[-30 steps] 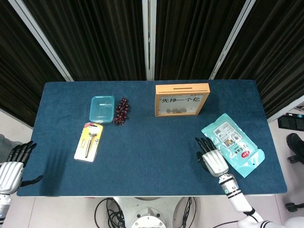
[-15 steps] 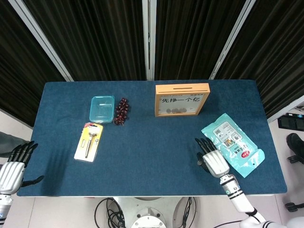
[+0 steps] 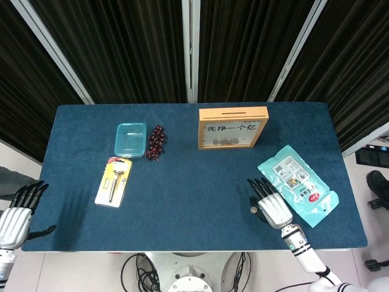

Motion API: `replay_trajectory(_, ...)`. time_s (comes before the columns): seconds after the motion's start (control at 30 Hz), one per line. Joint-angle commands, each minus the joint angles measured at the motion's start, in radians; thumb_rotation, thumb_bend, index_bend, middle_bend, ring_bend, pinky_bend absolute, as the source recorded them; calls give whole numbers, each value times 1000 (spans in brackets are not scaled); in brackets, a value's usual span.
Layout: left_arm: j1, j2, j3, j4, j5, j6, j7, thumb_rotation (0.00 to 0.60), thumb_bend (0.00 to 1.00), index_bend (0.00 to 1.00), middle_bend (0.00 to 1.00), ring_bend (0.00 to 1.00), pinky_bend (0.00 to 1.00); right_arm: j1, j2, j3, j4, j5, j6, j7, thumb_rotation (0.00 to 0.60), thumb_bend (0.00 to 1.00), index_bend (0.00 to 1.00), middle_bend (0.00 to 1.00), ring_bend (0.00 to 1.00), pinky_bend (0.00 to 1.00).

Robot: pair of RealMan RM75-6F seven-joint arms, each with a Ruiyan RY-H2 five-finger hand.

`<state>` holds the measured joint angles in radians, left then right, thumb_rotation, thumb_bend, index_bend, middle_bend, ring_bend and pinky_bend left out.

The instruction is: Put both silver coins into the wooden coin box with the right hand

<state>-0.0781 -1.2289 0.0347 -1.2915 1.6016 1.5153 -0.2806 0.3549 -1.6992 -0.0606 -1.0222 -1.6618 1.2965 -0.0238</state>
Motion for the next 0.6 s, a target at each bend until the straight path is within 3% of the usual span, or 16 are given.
replay_trajectory(0.03, 1, 0, 0, 0, 1, 2, 0, 600, 36, 0, 0, 0, 0, 5, 4, -7, 1, -10, 2, 11, 600, 327, 495, 6, 0, 0)
replay_trajectory(0.3, 4, 0, 1, 1, 1, 6, -5, 600, 35, 0, 0, 0, 0, 11, 3, -18, 12, -32, 10, 38, 600, 337, 495, 6, 0, 0)
replay_trajectory(0.6, 3, 5, 4, -7, 9, 10, -17, 600, 35, 0, 0, 0, 0, 15, 2, -30, 24, -52, 23, 73, 600, 354, 598, 16, 0, 0)
